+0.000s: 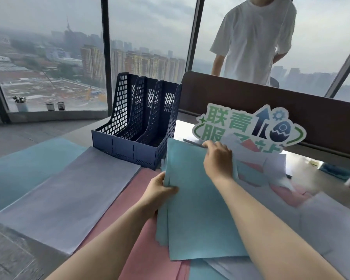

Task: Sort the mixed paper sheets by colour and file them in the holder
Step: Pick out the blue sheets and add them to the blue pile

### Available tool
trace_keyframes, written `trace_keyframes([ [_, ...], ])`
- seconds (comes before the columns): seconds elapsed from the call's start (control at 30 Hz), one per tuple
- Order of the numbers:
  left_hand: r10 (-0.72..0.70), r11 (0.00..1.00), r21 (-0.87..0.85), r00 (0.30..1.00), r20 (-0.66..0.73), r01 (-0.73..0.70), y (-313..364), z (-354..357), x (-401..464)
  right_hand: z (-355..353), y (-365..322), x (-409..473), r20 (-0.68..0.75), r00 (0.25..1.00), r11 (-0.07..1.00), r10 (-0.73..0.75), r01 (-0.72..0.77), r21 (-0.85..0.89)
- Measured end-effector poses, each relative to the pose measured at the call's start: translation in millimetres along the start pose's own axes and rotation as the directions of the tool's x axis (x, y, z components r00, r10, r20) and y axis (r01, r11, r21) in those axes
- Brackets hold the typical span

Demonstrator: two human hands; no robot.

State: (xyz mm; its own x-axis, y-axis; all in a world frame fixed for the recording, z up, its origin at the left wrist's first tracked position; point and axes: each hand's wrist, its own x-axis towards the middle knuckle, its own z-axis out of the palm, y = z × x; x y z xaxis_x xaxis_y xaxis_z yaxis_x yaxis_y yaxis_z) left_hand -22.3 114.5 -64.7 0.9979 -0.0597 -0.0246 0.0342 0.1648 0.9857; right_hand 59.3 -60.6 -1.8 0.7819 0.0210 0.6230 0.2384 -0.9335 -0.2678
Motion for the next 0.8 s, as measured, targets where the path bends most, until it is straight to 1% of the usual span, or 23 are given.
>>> trace_keyframes([
  [0.07,0.038,0.999,-0.025,0.998,-0.048,-0.039,-0.4,-1.2,0.5,-6.5,5.6,-4.4,-0.043,0.996,0.993,0.084,-0.08,0.087],
  [0.1,0.062,0.997,-0.034,0.996,-0.068,-0.065,2.1,-2.1,0.8,-10.8,12.5,-7.9,-0.021,0.984,0.973,0.175,-0.169,0.16],
  [0.13,0.096,0.994,-0.034,0.992,-0.078,-0.099,7.1,-1.7,0.8,-16.7,19.9,-12.9,0.041,0.956,0.923,0.289,-0.29,0.252],
  [0.17,0.137,0.99,-0.033,0.987,-0.085,-0.14,13.6,-0.2,1.1,-25.4,27.2,-18.9,0.157,0.899,0.83,0.409,-0.438,0.346],
  [0.2,0.186,0.981,-0.036,0.978,-0.094,-0.19,21.6,2.8,1.8,-33.2,36.0,-24.0,0.285,0.827,0.702,0.484,-0.562,0.438],
  [0.23,0.235,0.97,-0.039,0.967,-0.103,-0.24,31.5,7.7,2.1,-42.8,41.2,-28.6,0.402,0.766,0.547,0.502,-0.641,0.539],
  [0.27,0.289,0.955,-0.036,0.951,-0.112,-0.294,42.1,13.6,2.4,-51.2,44.7,-31.6,0.468,0.743,0.414,0.478,-0.661,0.626],
  [0.3,0.35,0.934,-0.027,0.929,-0.122,-0.356,53.3,20.4,2.6,-60.5,45.5,-33.2,0.45,0.757,0.345,0.474,-0.63,0.696],
  [0.33,0.415,0.907,-0.016,0.901,-0.131,-0.42,63.6,27.7,3.0,-68.2,45.6,-32.1,0.377,0.791,0.333,0.482,-0.563,0.756],
  [0.4,0.512,0.855,-0.015,0.848,-0.134,-0.519,78.4,42.6,2.2,-86.9,42.9,-28.8,0.192,0.843,0.351,0.502,-0.402,0.846],
  [0.47,0.549,0.832,-0.028,0.829,-0.107,-0.554,81.7,54.8,-1.0,-100.1,42.6,-31.9,0.049,0.888,0.373,0.458,-0.242,0.895],
  [0.5,0.545,0.835,-0.025,0.833,-0.097,-0.549,77.5,59.2,-3.4,-102.1,43.4,-38.8,0.022,0.899,0.385,0.438,-0.21,0.899],
  [0.57,0.519,0.855,0.027,0.85,-0.088,-0.519,59.5,62.3,-6.5,-95.2,51.4,-58.0,0.027,0.915,0.431,0.403,-0.216,0.876],
  [0.67,0.436,0.899,0.097,0.897,-0.08,-0.428,23.4,58.1,-6.8,-75.6,64.1,-89.1,0.132,0.913,0.468,0.386,-0.317,0.825],
  [0.73,0.385,0.918,0.138,0.919,-0.081,-0.372,6.0,58.0,-5.7,-69.1,65.1,-101.5,0.174,0.905,0.492,0.388,-0.363,0.791],
  [0.77,0.365,0.923,0.169,0.926,-0.095,-0.346,0.2,59.3,-4.3,-66.9,65.2,-104.9,0.186,0.9,0.519,0.395,-0.385,0.763],
  [0.8,0.353,0.922,0.21,0.928,-0.119,-0.324,-1.3,61.4,-3.3,-67.8,62.2,-107.2,0.175,0.901,0.57,0.397,-0.391,0.723],
])
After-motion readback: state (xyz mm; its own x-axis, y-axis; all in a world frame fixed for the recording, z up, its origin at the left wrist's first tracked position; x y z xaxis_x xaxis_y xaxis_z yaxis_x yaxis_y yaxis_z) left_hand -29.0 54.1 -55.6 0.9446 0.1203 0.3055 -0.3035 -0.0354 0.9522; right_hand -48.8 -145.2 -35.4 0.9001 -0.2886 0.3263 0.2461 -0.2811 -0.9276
